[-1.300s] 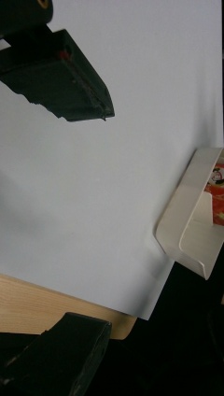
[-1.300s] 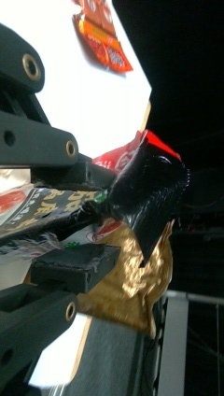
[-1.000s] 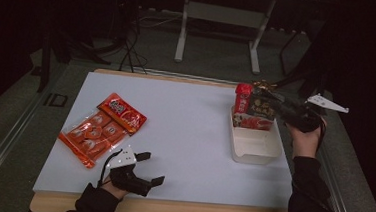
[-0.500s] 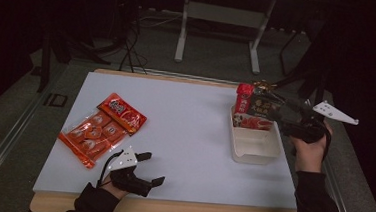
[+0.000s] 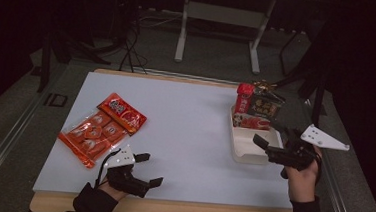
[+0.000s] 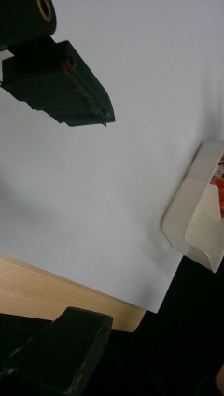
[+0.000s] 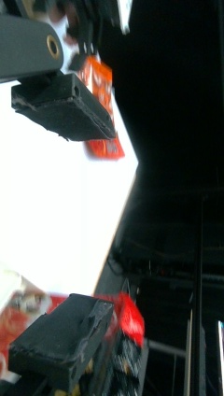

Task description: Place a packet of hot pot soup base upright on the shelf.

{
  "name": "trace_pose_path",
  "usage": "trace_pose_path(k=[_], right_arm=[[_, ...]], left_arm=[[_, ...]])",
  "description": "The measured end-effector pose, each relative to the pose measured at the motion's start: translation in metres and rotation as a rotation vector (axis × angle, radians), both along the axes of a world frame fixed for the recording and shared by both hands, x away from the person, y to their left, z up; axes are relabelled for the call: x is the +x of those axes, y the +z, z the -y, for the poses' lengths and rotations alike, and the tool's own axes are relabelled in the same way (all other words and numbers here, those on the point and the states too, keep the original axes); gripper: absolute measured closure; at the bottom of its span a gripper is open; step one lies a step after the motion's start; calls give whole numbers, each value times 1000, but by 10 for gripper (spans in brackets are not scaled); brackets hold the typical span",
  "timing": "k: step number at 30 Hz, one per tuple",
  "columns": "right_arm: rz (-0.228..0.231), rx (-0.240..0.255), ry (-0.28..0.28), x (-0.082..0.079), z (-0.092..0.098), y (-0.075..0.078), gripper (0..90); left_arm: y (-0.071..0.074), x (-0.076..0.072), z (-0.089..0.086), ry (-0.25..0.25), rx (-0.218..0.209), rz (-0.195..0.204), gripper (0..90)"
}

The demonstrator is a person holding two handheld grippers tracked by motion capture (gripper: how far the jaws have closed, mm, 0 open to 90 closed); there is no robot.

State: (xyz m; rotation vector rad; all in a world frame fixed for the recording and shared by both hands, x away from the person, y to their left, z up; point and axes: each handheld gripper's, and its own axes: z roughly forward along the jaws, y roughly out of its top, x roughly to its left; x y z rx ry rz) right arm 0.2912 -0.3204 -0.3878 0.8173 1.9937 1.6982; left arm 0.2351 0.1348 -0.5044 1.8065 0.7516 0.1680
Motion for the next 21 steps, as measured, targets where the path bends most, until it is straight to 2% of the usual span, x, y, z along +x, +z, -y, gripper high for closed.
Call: trace_pose_path(k=[8,13,17,19,21], right_arm=[[8,-46,53,-28,-6,-15,150],[8,-41,86,-36,-11,-26,148],[-18,-13,126,-42,-15,-31,142],[-31,-15,122,-43,-15,-32,140],[-26,-17,121,-44,-16,-32,140]], left_arm=[[10,4,-10,4,34,-12,50],[20,7,-22,19,56,-5,70],[30,10,-36,70,78,19,142],[33,11,-45,85,84,33,160],[36,14,-53,117,91,40,175]])
